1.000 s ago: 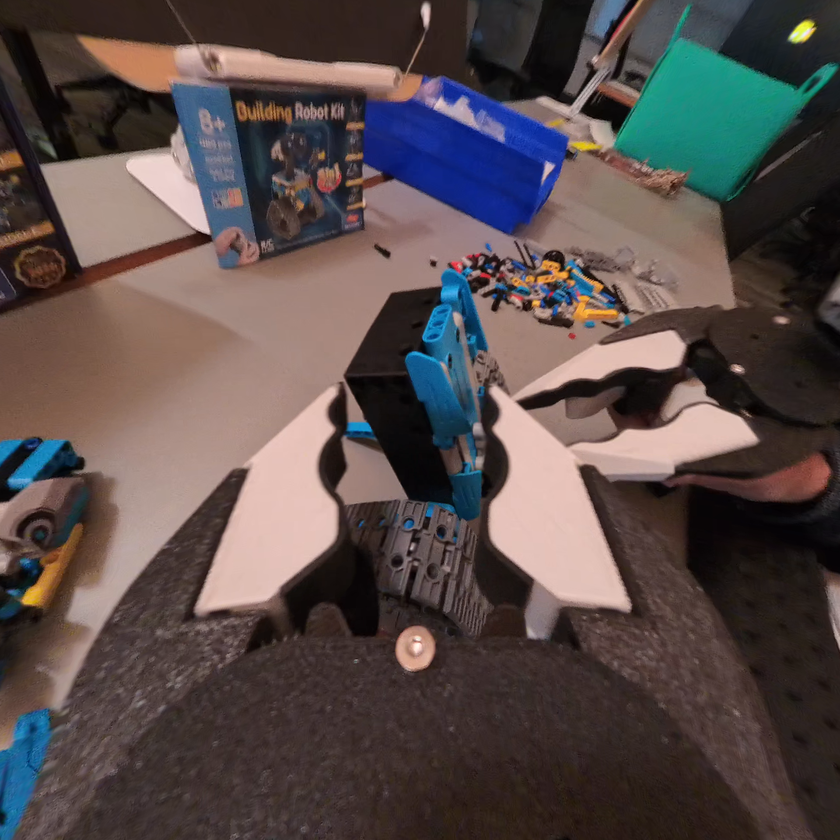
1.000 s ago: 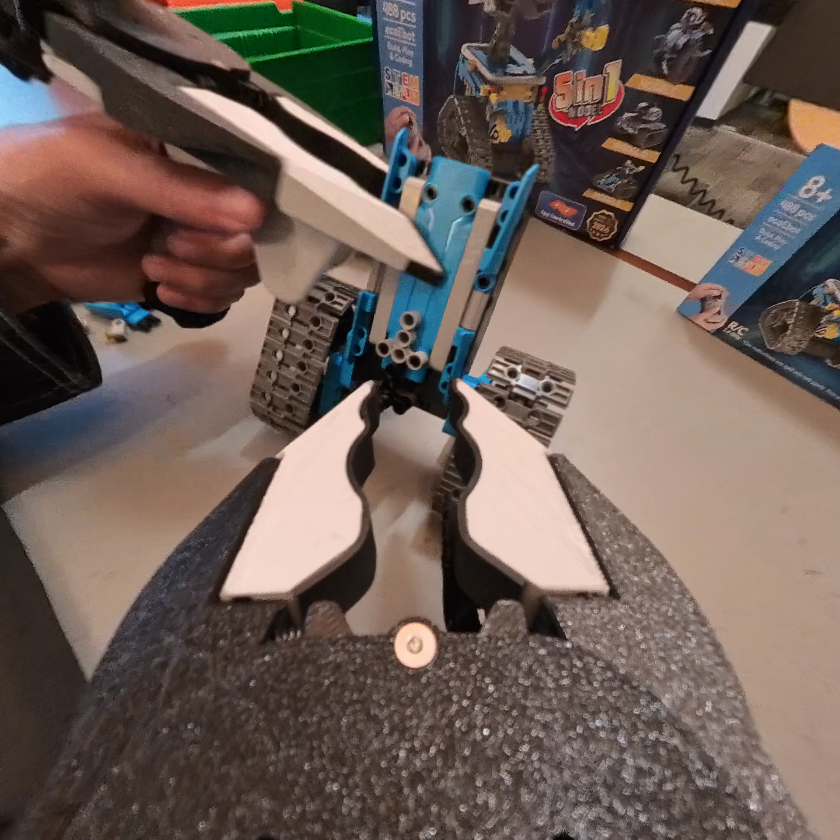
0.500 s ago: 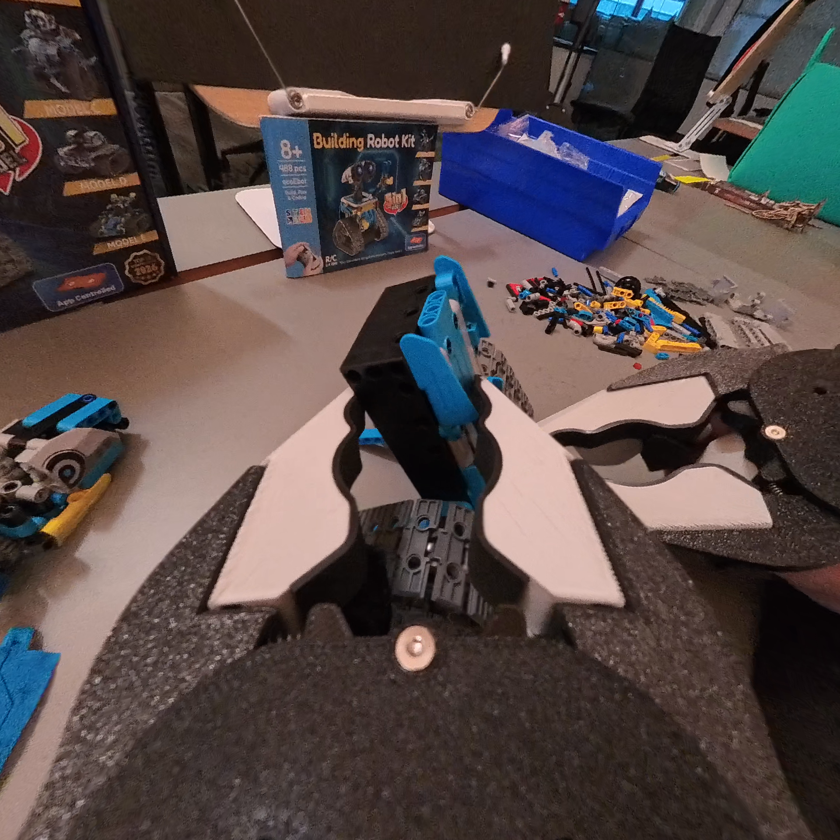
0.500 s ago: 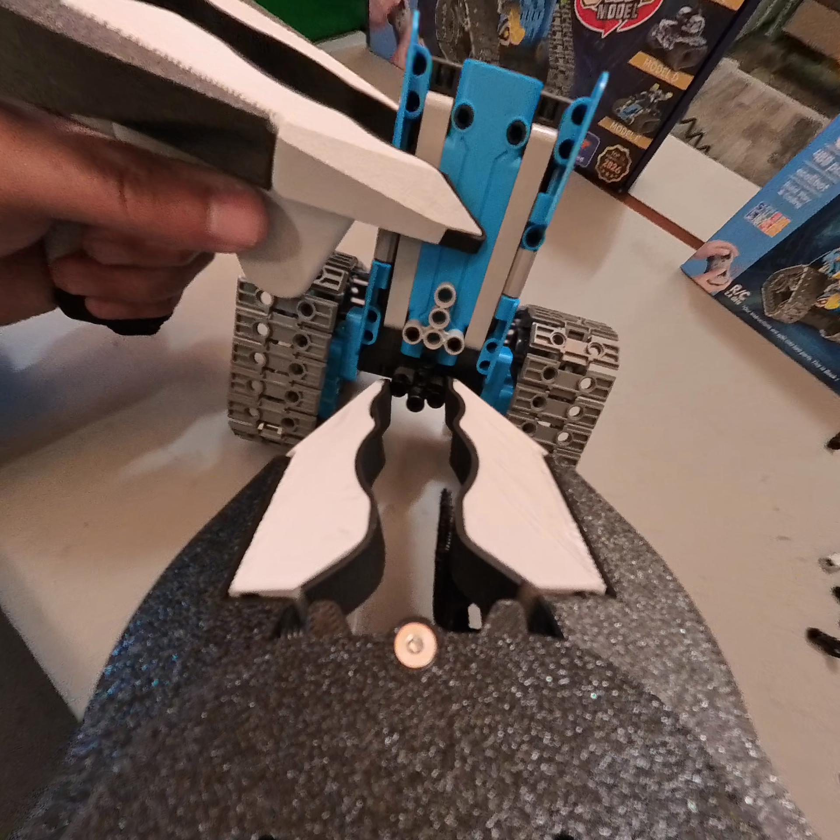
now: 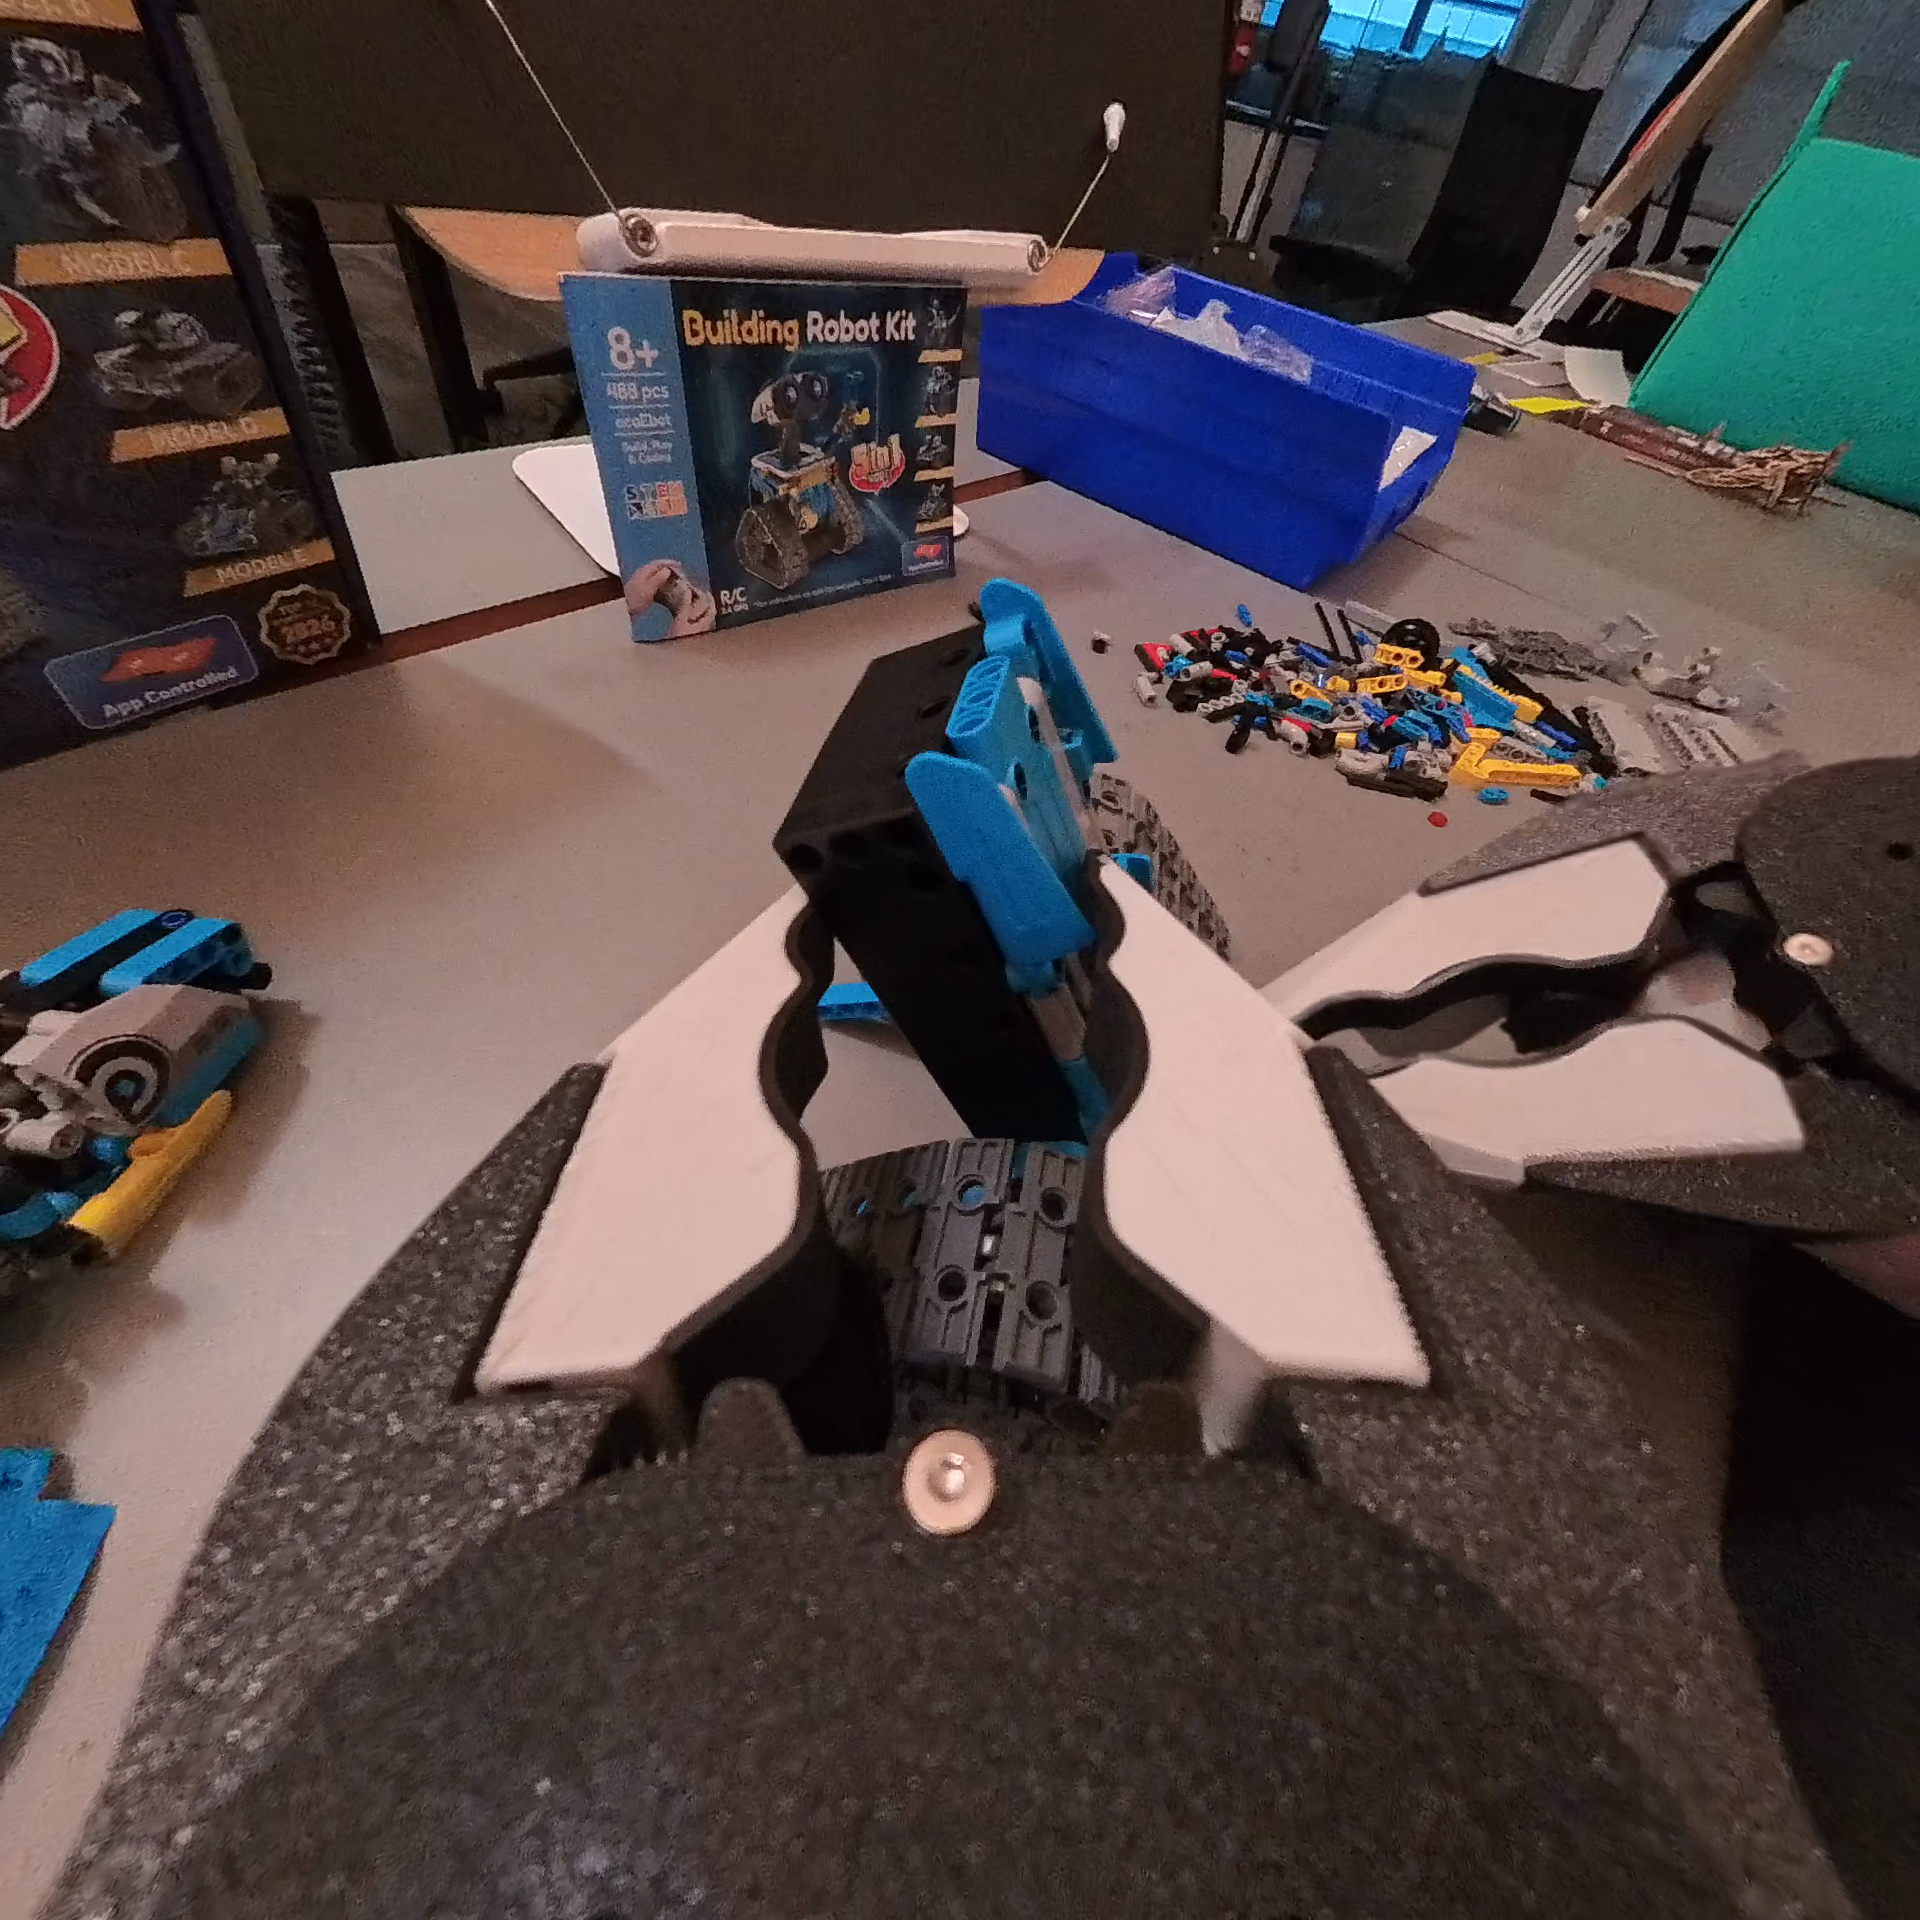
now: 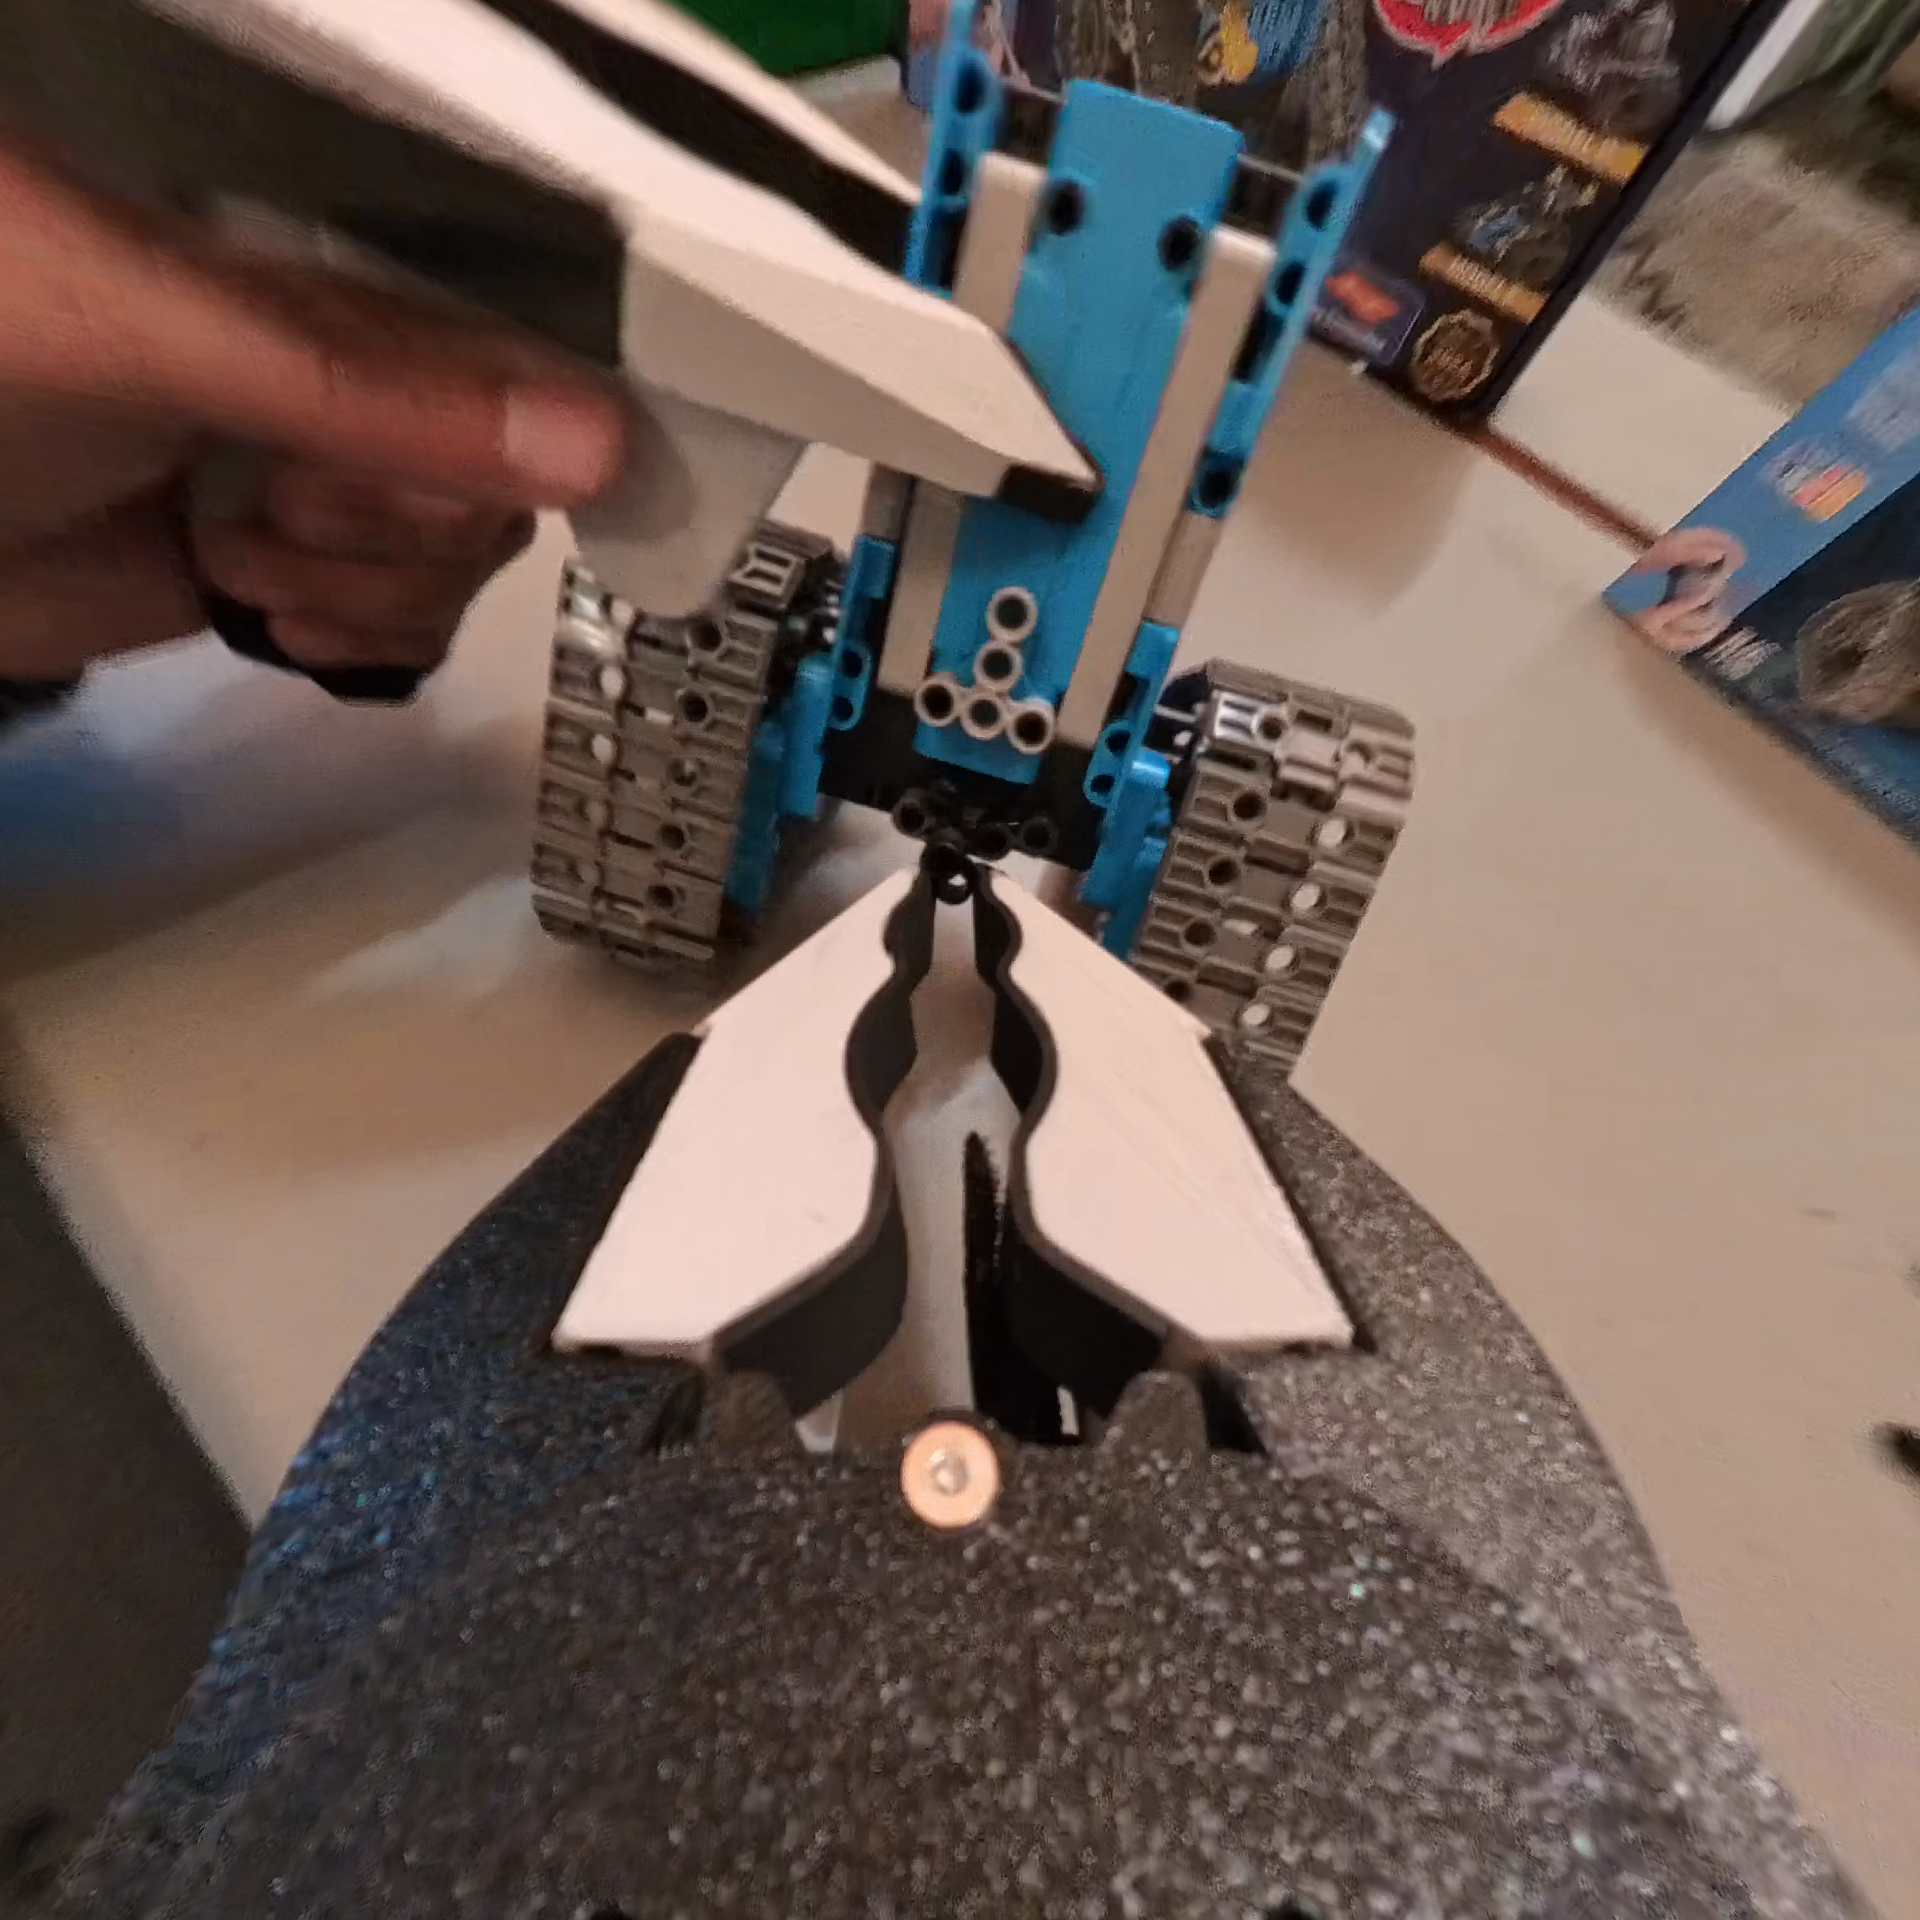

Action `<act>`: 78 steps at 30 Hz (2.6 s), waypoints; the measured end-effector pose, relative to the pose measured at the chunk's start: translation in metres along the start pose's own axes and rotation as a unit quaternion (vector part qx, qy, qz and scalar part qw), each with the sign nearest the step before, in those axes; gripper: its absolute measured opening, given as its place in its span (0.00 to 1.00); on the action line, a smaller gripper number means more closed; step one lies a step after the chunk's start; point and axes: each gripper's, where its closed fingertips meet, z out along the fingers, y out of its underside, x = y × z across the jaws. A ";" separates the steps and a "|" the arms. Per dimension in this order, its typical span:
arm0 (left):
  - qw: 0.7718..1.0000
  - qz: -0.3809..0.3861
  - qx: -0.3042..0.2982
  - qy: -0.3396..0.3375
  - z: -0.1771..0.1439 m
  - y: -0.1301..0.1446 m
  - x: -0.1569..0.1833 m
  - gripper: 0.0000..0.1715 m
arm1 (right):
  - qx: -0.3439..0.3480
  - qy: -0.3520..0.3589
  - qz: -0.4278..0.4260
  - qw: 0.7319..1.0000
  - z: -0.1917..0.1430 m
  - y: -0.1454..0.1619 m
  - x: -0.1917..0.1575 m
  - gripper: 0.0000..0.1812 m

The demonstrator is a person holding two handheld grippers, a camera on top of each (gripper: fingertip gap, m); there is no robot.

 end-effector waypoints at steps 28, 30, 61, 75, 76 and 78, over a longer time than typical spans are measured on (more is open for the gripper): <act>1.000 -0.002 0.006 -0.008 0.002 0.000 0.003 0.27 | 0.007 0.020 -0.002 1.000 -0.005 0.000 0.005 0.04; 1.000 -0.009 0.009 0.001 0.002 0.000 0.004 0.27 | 0.003 0.038 -0.016 0.999 -0.005 0.001 0.005 0.05; 0.997 -0.001 0.015 -0.079 -0.010 -0.003 -0.034 0.27 | 0.041 0.067 -0.109 0.991 -0.047 0.004 0.001 0.02; 0.995 -0.013 0.016 -0.102 -0.021 0.003 -0.030 0.38 | 0.182 -0.213 0.125 0.952 -0.090 -0.012 -0.006 0.02; 0.995 -0.015 0.027 -0.091 -0.028 0.004 -0.023 0.44 | 0.186 -0.236 0.153 0.942 -0.091 -0.012 -0.004 0.02; 0.994 0.006 0.058 -0.090 -0.045 0.001 -0.010 0.46 | 0.196 -0.284 0.194 0.918 -0.098 -0.015 -0.005 0.02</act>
